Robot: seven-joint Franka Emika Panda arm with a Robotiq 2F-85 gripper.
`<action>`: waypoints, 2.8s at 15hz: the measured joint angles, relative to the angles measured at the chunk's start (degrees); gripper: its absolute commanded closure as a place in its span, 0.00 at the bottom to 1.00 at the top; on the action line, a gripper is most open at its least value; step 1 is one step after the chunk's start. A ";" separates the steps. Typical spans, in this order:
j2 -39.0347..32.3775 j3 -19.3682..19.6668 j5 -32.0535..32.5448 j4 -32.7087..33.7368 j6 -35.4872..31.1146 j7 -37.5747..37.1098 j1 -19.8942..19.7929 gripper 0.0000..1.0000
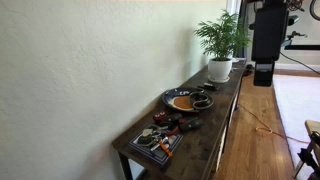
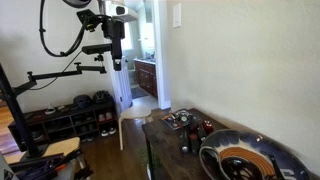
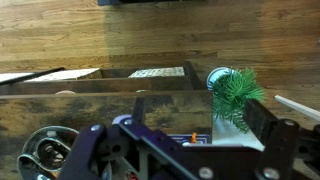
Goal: Put the black gadget on the huge tray
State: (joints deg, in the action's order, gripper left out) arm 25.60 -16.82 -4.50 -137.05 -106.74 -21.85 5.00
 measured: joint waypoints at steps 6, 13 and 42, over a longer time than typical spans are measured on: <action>-0.17 0.39 0.23 -0.04 -0.04 0.00 0.00 0.00; -3.86 3.17 5.81 -0.37 -1.58 4.56 -0.25 0.00; -29.35 10.67 23.21 2.74 -24.82 9.74 -1.27 0.00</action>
State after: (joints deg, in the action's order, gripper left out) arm -3.75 -6.15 18.71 -134.31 -131.56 -12.11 3.73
